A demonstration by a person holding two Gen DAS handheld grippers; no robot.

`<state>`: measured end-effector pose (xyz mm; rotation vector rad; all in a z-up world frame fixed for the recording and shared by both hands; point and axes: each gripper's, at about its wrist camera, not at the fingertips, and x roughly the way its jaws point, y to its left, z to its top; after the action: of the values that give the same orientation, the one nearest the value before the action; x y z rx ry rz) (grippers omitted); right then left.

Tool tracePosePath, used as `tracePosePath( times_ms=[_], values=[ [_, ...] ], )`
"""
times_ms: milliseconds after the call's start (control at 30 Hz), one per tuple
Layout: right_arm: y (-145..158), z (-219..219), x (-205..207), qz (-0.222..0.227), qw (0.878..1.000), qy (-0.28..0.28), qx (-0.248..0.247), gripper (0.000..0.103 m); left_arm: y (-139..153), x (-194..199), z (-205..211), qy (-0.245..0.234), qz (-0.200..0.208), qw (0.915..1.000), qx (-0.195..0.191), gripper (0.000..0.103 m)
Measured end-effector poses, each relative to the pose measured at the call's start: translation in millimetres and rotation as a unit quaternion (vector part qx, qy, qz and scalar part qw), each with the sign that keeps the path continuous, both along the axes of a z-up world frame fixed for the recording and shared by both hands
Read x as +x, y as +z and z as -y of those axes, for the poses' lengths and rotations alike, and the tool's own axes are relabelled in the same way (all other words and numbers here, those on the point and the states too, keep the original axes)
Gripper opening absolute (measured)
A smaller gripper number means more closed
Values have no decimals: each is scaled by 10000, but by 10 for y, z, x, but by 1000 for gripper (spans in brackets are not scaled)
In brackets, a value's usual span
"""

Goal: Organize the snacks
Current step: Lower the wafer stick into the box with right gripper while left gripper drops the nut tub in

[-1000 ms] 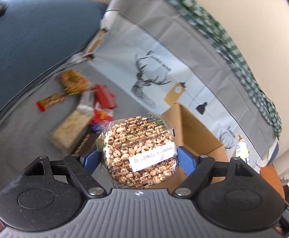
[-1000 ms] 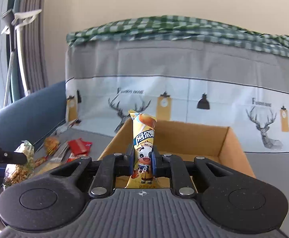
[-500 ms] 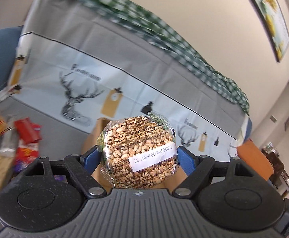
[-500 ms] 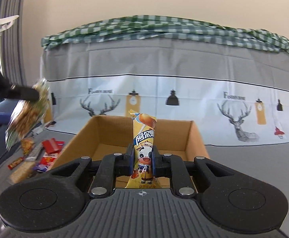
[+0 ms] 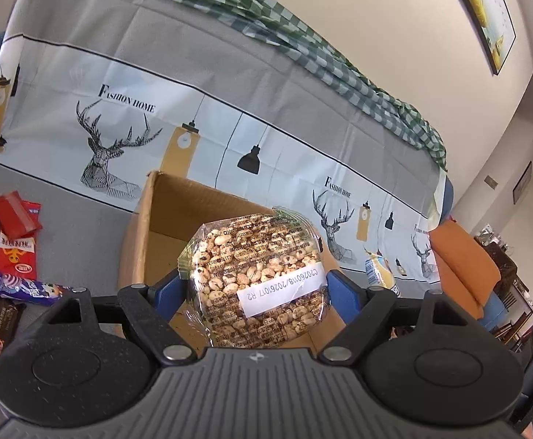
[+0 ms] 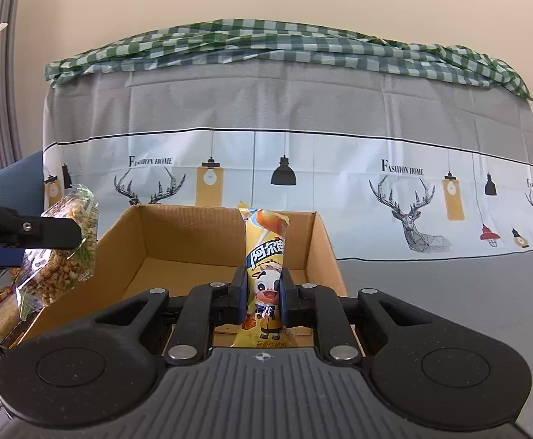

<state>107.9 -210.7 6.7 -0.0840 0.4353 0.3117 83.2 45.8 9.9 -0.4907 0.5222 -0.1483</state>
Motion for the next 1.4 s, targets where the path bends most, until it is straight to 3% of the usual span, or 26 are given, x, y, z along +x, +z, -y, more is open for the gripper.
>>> tracePosePath(
  times_ms=[1400],
  values=[
    [-62,-103,-1,33,9999,60,-150,17,-16,6,19,-182,9,9998,-27,85]
  ],
)
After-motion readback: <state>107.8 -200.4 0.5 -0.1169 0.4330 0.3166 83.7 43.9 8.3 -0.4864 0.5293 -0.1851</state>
